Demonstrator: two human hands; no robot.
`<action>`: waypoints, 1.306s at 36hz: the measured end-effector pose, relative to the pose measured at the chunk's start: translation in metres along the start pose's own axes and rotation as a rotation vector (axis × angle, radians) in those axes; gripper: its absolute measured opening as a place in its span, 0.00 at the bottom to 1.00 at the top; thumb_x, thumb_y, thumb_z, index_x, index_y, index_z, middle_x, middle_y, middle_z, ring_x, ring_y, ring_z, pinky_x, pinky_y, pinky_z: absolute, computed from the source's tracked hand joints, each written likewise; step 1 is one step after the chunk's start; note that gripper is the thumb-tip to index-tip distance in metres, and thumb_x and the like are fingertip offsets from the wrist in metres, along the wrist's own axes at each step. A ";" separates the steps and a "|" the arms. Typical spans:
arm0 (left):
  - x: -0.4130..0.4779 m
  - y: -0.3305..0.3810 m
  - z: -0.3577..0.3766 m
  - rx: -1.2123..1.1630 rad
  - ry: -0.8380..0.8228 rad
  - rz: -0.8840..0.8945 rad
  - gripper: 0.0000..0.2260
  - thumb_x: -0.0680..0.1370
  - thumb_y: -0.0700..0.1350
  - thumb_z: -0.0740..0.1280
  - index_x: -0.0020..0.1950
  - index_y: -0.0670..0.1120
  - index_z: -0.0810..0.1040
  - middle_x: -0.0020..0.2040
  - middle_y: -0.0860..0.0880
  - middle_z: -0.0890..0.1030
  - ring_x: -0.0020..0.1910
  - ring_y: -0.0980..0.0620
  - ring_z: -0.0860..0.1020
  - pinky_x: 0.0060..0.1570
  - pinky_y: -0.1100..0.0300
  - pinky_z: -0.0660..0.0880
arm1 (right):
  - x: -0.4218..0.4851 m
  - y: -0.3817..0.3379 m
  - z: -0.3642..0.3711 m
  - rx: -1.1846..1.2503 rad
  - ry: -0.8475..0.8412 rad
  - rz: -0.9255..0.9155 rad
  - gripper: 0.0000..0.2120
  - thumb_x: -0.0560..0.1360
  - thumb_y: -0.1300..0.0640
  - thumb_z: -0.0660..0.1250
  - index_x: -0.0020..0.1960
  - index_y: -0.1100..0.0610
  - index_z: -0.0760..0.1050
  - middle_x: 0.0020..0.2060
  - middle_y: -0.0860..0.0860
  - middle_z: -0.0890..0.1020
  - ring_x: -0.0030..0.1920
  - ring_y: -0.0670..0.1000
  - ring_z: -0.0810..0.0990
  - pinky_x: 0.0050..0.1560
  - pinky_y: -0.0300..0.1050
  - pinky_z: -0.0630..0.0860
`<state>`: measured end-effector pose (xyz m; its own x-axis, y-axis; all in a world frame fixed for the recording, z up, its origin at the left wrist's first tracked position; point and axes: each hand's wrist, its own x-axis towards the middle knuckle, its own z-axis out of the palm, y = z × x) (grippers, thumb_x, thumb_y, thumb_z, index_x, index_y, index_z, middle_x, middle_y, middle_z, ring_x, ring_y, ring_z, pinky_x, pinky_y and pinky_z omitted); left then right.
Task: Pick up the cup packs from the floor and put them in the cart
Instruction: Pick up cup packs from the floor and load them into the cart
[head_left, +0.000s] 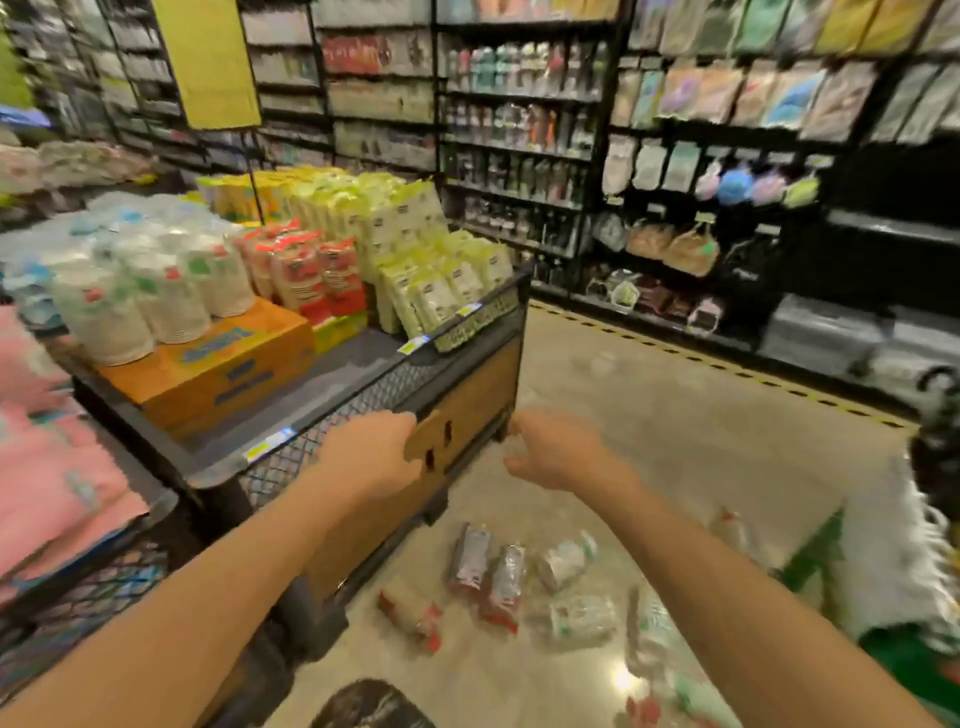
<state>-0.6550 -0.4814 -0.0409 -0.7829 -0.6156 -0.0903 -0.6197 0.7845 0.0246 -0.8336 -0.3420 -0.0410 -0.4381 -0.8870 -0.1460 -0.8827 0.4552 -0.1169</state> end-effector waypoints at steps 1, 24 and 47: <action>0.011 0.019 0.001 -0.001 -0.004 0.025 0.10 0.78 0.54 0.64 0.56 0.51 0.72 0.55 0.48 0.78 0.53 0.44 0.78 0.49 0.50 0.77 | -0.004 0.021 -0.001 0.005 -0.002 0.021 0.19 0.79 0.46 0.66 0.65 0.55 0.74 0.62 0.56 0.80 0.62 0.60 0.79 0.60 0.57 0.79; 0.183 0.146 0.066 -0.055 -0.211 0.127 0.19 0.77 0.55 0.65 0.66 0.52 0.73 0.61 0.49 0.79 0.55 0.45 0.79 0.52 0.51 0.78 | 0.066 0.200 0.060 0.080 -0.103 0.218 0.18 0.78 0.46 0.67 0.63 0.56 0.77 0.57 0.56 0.82 0.58 0.60 0.81 0.49 0.51 0.74; 0.521 0.010 0.477 -0.194 -0.594 -0.064 0.23 0.75 0.59 0.67 0.67 0.52 0.70 0.63 0.48 0.78 0.60 0.43 0.78 0.52 0.51 0.76 | 0.385 0.237 0.449 0.399 -0.512 0.565 0.23 0.78 0.43 0.66 0.68 0.54 0.72 0.62 0.54 0.80 0.61 0.59 0.80 0.55 0.52 0.78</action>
<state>-1.0424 -0.7586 -0.5625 -0.6137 -0.4705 -0.6340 -0.7068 0.6853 0.1756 -1.1355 -0.5408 -0.5658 -0.5780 -0.4189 -0.7003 -0.3874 0.8962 -0.2163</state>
